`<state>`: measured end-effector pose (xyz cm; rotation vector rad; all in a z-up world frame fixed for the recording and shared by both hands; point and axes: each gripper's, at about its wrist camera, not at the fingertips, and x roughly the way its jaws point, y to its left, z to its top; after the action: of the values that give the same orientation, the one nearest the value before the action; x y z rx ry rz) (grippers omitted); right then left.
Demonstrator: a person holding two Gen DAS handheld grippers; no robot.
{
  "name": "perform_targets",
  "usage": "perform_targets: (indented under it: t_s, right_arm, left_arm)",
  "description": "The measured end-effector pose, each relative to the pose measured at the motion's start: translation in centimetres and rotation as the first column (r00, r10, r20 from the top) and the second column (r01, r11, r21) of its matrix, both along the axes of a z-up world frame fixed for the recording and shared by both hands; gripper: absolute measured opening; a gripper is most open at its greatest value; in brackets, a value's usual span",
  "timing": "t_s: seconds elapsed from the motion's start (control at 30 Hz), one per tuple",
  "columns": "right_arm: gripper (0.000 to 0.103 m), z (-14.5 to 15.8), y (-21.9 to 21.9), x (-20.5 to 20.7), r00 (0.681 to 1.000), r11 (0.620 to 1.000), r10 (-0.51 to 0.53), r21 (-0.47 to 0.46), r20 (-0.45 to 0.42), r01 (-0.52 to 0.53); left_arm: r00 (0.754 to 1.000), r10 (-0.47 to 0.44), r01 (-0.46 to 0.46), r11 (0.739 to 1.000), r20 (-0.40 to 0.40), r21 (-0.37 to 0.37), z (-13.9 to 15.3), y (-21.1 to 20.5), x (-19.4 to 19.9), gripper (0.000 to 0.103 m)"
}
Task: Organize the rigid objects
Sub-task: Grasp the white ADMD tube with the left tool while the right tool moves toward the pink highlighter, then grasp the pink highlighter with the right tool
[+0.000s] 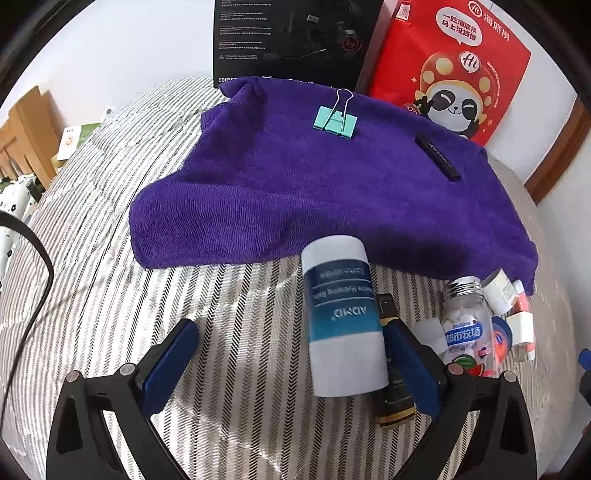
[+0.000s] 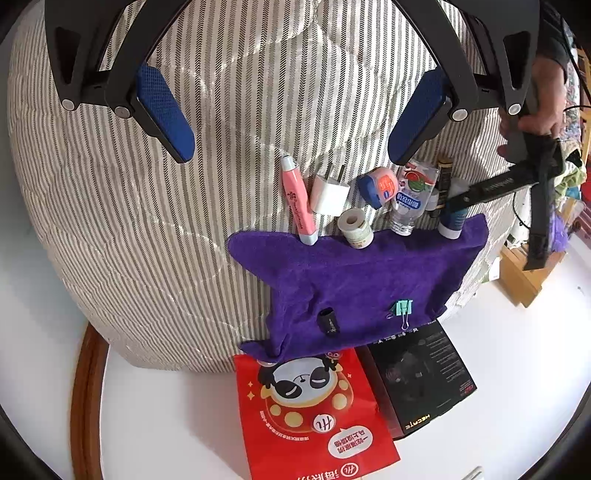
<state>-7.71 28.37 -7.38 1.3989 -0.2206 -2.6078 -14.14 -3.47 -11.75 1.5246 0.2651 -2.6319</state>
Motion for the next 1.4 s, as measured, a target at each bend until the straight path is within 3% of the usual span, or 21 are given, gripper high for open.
perform_targets:
  t_s: [0.27,0.4,0.6,0.7,0.77,0.8,1.13,1.4]
  right_arm:
    - [0.103,-0.5,-0.5,0.7,1.000,1.000,0.015,0.005,0.011,-0.015]
    - [0.103,-0.9,-0.8,0.5,1.000,1.000,0.018,0.008,0.024,-0.018]
    - [0.103,-1.6,-1.1,0.1,1.000,0.999,-0.002,0.038,0.029,0.001]
    - [0.103,-1.9,-1.1,-0.6,1.000,0.998,-0.006,0.060,0.014,0.005]
    - [0.103,-2.1,-1.2,-1.3,1.000,0.997,0.001,0.077,0.005,-0.001]
    - [0.103,-2.3,-1.3,-1.8,1.000,0.996,0.013,0.086,-0.004,-0.013]
    - [0.086,-4.9,-1.2,-4.4,0.993,0.969,0.113,0.215,0.029,-0.117]
    - [0.073,-6.2,-1.8,-6.0,0.993,0.972,0.115,0.204,0.002,-0.113]
  left_arm:
    - [0.999,-0.017,0.015,0.999,-0.034,-0.032,0.0,-0.9,0.2,0.102]
    - [0.997,-0.061,0.056,0.994,-0.046,-0.099,-0.5,0.5,0.0,0.099]
    - [0.995,-0.036,0.024,0.991,-0.089,-0.130,-0.3,1.4,0.3,0.072]
    - [0.993,-0.047,0.033,0.991,-0.107,-0.132,-0.2,2.1,0.7,0.054]
    - [0.991,-0.059,0.043,0.990,-0.117,-0.133,-0.1,2.5,1.0,0.037]
    - [0.991,-0.065,0.049,0.990,-0.119,-0.131,-0.1,2.7,1.1,0.034]
    - [0.990,-0.074,0.062,0.993,-0.119,-0.102,0.1,2.3,1.0,0.034]
    - [0.990,-0.075,0.063,0.993,-0.119,-0.101,0.0,2.5,1.0,0.034]
